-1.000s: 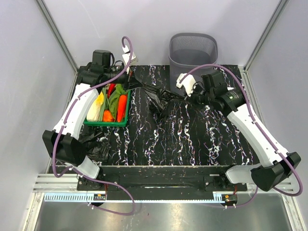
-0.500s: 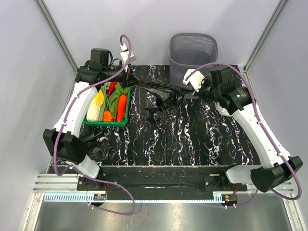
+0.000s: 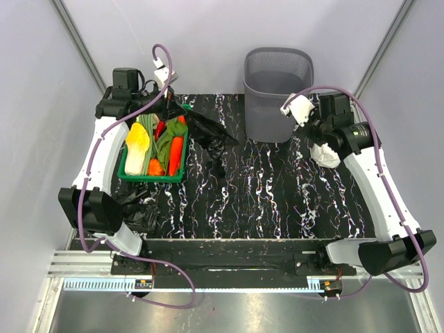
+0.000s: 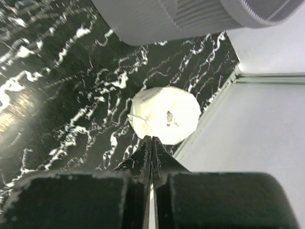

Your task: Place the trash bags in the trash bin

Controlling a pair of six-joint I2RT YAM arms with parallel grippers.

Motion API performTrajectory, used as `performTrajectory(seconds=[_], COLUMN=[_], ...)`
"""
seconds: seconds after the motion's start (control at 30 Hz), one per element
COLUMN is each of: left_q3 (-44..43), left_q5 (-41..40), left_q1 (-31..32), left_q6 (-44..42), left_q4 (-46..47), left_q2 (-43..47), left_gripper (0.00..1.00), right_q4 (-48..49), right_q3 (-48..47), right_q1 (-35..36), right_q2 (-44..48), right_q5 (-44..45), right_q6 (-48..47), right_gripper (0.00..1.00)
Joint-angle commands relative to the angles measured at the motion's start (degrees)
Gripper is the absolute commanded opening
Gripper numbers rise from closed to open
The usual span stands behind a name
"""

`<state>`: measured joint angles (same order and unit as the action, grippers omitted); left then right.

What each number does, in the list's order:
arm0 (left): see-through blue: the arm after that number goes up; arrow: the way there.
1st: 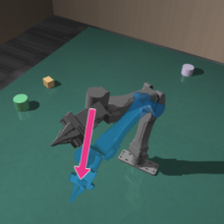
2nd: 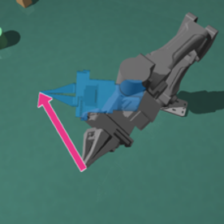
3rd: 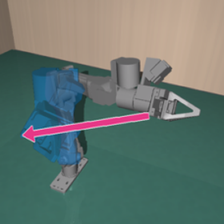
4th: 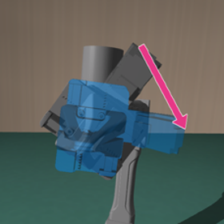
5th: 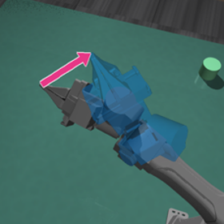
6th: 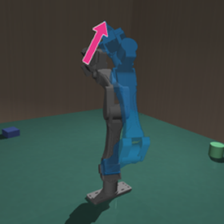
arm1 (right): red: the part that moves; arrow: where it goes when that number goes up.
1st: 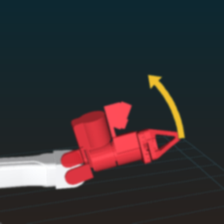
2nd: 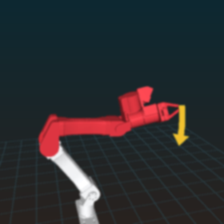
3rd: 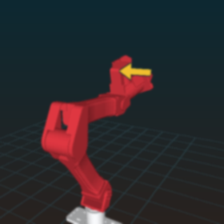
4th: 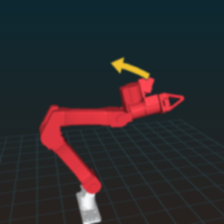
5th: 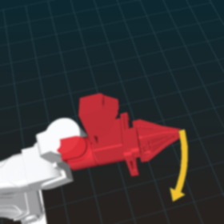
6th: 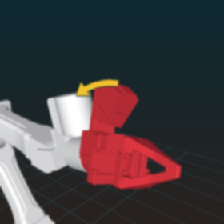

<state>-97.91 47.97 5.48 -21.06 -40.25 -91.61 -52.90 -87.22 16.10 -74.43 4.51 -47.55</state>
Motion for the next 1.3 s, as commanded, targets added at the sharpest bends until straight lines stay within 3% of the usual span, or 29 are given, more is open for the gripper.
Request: performTrajectory(seconds=[0.0,0.07,0.17,0.27,0.47,0.73,0.9,1.1,1.27], left_q3=[0.51,1.23,1.49,1.41,-0.69,-14.84,-22.15,-16.28,-9.5], left_q5=[10.1,12.58,15.04,19.69,24.99,5.32,-3.91,-15.52,-16.24], left_q1=[0.06,0.76,2.52,4.28,7.87,27.02,33.54,35.75,36.01], left_q6=[4.35,6.81,6.73,1.57,-9.93,-23.75,-27.63,-20.44,-12.53], left_q4=[6.22,8.34,8.52,4.15,-6.48,-28.46,-37.35,-28.42,-18.83], left_q2=[2.4,2.84,3.19,3.55,3.55,-2.07,-7.43,-5.86,-6.2], left_gripper=[0.0,0.0,0.0,0.0,0.0,0.0,0.0,0.0,0.0], right_q4=[2.18,4.12,8.42,11.59,8.52,6.41,2.29,-1.14,-1.59], right_q3=[-5.14,-6.03,-7.26,-9.62,-19.21,-23.87,-26.16,-26.16,-22.91], right_q1=[-0.19,-0.1,-0.28,-0.01,0.51,0.51,0.51,0.51,0.51], right_q2=[-2.02,-4.39,-7.73,-11.16,-18.11,-18.73,-19.17,-20.04,-20.23], right_q5=[-12.91,-20.65,-31.11,-38.24,-42.58,-35.71,-35.72,-35.97,-33.44], right_q6=[11.74,19.21,28.46,30.59,28.39,25.14,22.86,25.65,29.27], right_gripper=[0.27,0.47,0.57,0.62,0.63,0.64,0.64,0.65,0.64])
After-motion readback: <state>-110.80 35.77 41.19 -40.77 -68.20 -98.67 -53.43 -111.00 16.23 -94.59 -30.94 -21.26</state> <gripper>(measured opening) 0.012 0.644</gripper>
